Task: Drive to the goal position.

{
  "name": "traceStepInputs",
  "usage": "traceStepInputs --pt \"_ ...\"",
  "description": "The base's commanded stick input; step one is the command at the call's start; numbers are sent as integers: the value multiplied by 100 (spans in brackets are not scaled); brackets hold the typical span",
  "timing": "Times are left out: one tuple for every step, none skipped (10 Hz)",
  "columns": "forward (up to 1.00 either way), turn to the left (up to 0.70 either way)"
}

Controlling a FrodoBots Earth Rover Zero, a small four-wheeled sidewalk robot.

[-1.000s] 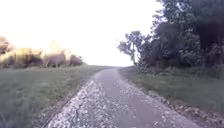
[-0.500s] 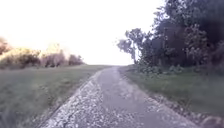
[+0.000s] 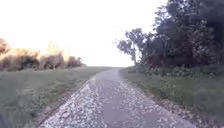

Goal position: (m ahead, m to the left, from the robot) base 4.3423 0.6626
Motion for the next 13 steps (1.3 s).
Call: traceStepInputs --pt "67 0" --pt "67 0" --pt "67 0" --pt "67 0" --pt "67 0" --pt "67 0" --pt "67 0" --pt "67 0" --pt "67 0" --pt "67 0" --pt "67 0" --pt "67 0" --pt "67 0"
